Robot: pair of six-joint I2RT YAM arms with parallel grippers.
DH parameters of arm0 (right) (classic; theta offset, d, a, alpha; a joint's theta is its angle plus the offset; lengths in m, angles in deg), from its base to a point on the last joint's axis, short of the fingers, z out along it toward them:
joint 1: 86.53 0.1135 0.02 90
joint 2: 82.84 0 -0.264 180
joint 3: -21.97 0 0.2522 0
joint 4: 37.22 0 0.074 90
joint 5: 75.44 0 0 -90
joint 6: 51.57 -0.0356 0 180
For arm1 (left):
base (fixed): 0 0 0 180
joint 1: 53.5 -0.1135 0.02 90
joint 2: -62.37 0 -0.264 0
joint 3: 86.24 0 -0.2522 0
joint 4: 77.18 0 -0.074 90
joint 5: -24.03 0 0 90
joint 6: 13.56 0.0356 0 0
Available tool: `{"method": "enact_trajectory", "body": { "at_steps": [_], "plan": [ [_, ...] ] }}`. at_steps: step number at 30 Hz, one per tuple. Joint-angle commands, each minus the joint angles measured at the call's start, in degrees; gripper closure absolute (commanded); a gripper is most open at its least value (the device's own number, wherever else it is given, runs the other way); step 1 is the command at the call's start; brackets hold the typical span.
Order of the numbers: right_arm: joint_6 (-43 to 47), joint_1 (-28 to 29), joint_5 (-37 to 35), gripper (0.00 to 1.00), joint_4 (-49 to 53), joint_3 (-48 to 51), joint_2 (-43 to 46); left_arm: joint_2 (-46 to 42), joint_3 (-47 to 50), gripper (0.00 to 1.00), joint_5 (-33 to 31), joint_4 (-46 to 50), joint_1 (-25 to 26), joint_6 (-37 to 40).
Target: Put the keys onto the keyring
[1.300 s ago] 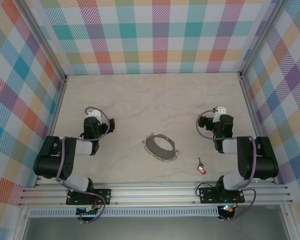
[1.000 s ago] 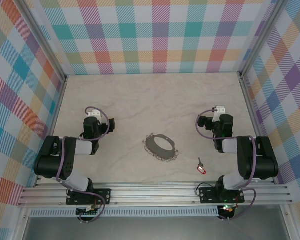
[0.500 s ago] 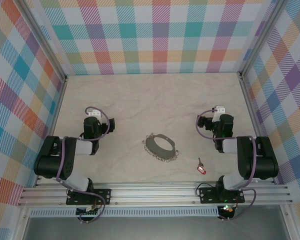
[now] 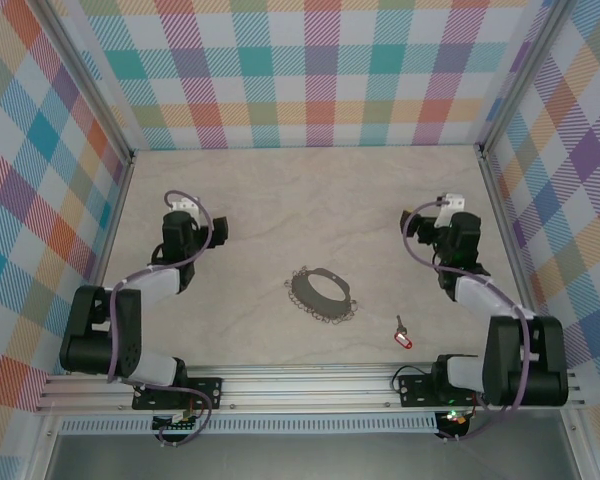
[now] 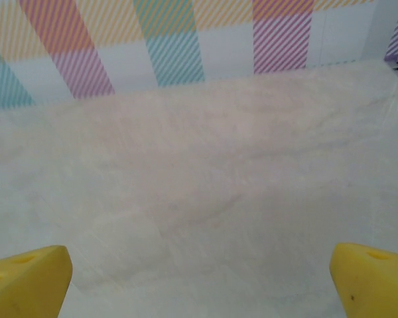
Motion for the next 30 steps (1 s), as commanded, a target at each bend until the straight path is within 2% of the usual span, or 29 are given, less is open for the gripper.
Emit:
{"method": "enact_trajectory", "body": {
  "at_steps": [1, 3, 6, 8, 10, 14, 18, 25, 30],
  "plan": [
    [-13.4, -0.3, -2.4, 0.0, 16.3, -6.7, 2.4, -3.4, -5.7, 0.0, 0.0, 12.7, -0.6, -3.3],
    [-14.0, -0.3, 3.5, 0.0, 22.0, -10.0, 2.4, -4.1, -10.3, 0.0, 0.3, 20.9, -0.4, -7.6],
    [-15.2, -0.1, 16.8, 0.0, 25.2, -11.2, 2.9, -4.3, -16.2, 0.0, 1.6, 32.0, 0.5, -15.7],
    [-16.5, 0.7, 22.7, 0.08, 28.6, -11.3, 3.1, -4.3, -18.3, 0.0, 2.7, 37.4, 1.4, -20.5],
    [-16.9, 2.3, 25.6, 0.14, 33.9, -11.3, 3.1, -5.0, -18.7, 0.0, 4.5, 39.9, 2.8, -24.4],
    [-18.3, 7.4, 28.0, 0.24, 42.1, -8.4, 4.4, -7.3, -16.8, 0.0, 6.2, 40.9, 7.6, -29.8],
    [-20.5, 14.2, 26.5, 0.27, 46.2, -4.4, 8.0, -9.8, -14.5, 0.0, 5.5, 43.0, 13.4, -35.1],
    [-27.1, 21.1, 25.7, 0.31, 44.3, 1.7, 8.8, -9.9, -10.8, 0.0, 4.6, 39.1, 22.4, -43.7],
    [-29.5, 24.7, 24.9, 0.35, 40.4, 3.2, 4.8, -7.1, -10.5, 0.0, 4.9, 38.4, 25.4, -46.2]
  ]
}}
